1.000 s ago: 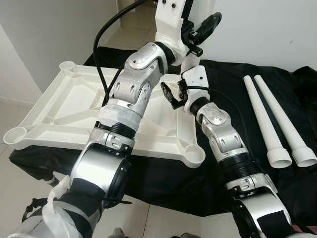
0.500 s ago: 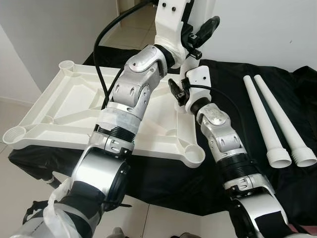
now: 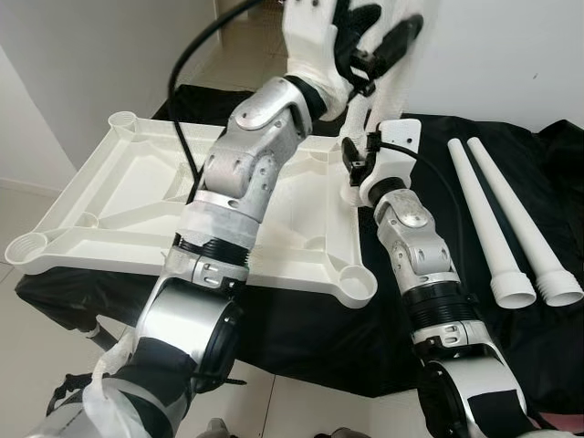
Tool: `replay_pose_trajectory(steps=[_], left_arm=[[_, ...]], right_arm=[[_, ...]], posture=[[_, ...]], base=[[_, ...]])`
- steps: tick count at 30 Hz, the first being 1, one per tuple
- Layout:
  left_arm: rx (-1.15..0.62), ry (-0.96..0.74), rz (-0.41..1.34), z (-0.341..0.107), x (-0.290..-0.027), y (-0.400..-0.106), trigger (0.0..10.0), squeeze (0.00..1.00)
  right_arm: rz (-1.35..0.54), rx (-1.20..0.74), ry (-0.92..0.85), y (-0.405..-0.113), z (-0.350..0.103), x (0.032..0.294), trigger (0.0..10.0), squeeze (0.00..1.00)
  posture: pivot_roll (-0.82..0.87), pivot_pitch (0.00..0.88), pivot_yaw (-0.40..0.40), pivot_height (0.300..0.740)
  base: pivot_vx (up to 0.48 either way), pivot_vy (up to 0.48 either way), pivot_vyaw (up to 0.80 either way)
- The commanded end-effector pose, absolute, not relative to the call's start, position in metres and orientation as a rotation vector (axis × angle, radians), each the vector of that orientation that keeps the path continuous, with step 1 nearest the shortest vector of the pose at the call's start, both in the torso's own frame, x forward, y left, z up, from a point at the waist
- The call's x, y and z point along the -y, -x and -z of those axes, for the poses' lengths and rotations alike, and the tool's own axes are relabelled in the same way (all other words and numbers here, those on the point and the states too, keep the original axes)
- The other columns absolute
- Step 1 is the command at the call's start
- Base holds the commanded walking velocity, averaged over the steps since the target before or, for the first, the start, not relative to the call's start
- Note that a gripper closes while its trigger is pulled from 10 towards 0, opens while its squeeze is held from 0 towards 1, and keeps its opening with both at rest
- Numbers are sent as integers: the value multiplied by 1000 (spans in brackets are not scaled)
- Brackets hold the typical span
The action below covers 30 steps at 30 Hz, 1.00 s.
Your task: Building children table
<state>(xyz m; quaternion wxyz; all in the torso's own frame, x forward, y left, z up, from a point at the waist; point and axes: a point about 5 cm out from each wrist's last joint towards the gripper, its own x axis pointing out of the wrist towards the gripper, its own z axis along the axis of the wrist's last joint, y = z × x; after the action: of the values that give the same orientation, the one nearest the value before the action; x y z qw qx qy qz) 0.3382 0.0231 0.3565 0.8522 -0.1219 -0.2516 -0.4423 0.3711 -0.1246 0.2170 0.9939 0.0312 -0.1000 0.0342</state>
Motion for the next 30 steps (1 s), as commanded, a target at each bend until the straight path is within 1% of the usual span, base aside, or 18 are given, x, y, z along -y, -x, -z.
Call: replay_pose_trajectory(steps=[1,2,3,7,8,10,11,14,17,21,24,25,29,30], left_arm=[[552,271,958,-358,-32,-336,10000,0],[557,278,935,-358,-38,-338,10000,0],[552,276,900,-356,-44,-341,10000,0],[542,264,838,-349,-54,-346,10000,0],[542,264,838,-349,-54,-346,10000,0],[510,162,772,-332,-64,-350,10000,0],[510,162,772,-332,-64,-350,10000,0],[467,75,702,-311,-78,-351,10000,0],[440,56,683,-302,-83,-351,10000,0],[363,6,608,-275,-103,-351,10000,0],[352,-10,601,-270,-105,-351,10000,0],[345,-41,593,-265,-109,-350,10000,0],[345,-41,593,-265,-109,-350,10000,0],[329,-60,587,-259,-112,-349,10000,0]], right_arm=[[-46,191,-101,-371,-218,127,10000,0],[-35,188,-112,-370,-217,129,10000,0],[19,171,-135,-370,-214,134,10000,0],[91,120,-171,-369,-207,141,10000,0],[91,120,-171,-369,-207,141,10000,0],[47,128,-172,-365,-205,139,10000,0],[47,128,-172,-365,-205,139,10000,0],[30,157,-157,-359,-203,139,10000,0],[44,162,-149,-357,-202,142,10000,0],[30,227,-133,-348,-205,143,10000,0],[28,239,-123,-346,-206,143,10000,0],[30,254,-107,-344,-208,143,10000,0],[30,254,-107,-344,-208,143,10000,0],[35,272,-81,-341,-208,142,10000,0]], posture=[[-60,0,-10,740],[-60,0,-10,740],[-61,0,-16,740],[-60,0,-22,740],[-60,0,-22,740],[-57,0,-23,740],[-57,0,-23,740],[-57,0,-27,740],[-57,0,-26,740],[-61,0,-24,740],[-61,0,-24,740],[-62,0,-24,740],[-62,0,-24,740],[-63,0,-22,740]], base=[[0,0,0],[0,0,0],[0,0,0],[0,0,0],[0,0,0],[0,0,0],[0,0,0],[0,0,0],[0,0,0],[0,0,0],[0,0,0],[0,0,0],[0,0,0],[0,0,0]])
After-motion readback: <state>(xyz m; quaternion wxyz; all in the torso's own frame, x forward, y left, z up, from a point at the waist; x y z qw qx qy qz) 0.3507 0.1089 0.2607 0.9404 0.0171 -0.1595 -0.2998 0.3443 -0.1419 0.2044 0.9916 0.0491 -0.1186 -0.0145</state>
